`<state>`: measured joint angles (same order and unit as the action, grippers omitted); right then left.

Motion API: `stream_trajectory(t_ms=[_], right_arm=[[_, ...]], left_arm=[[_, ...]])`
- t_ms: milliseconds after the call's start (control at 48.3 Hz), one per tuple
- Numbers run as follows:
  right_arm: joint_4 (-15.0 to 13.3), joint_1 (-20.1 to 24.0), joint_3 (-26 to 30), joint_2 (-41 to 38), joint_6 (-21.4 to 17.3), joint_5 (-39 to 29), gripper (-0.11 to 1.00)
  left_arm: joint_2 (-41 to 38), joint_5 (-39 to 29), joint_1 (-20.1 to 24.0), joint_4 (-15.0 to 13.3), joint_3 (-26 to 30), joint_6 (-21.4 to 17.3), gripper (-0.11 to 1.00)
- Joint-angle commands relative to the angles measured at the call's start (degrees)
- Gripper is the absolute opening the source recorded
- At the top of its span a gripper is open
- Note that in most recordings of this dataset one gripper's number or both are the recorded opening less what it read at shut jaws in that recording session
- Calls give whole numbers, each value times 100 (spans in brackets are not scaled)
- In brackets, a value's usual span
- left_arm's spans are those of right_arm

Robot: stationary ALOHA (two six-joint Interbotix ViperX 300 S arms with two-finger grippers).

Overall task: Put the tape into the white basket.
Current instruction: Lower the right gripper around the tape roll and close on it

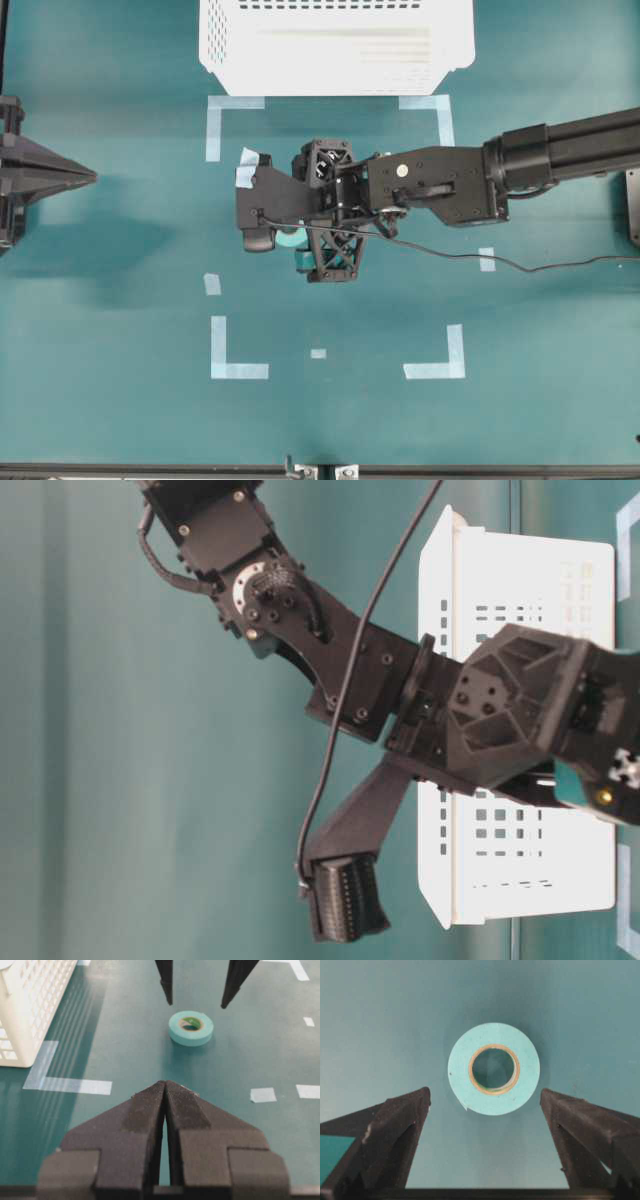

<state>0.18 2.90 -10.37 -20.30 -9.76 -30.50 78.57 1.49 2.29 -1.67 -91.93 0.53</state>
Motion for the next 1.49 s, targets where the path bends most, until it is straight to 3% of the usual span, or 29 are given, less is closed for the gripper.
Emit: stream_trajectory(t_ms=[0,1469], right_arm=[[-9,18,132,70,-9,79,100],[-88,-35,132,-334,-9,457,100]], left_arm=[[-44,26,18,0,149,-9,-11],[-44,18,18,0,149,-9,-11]])
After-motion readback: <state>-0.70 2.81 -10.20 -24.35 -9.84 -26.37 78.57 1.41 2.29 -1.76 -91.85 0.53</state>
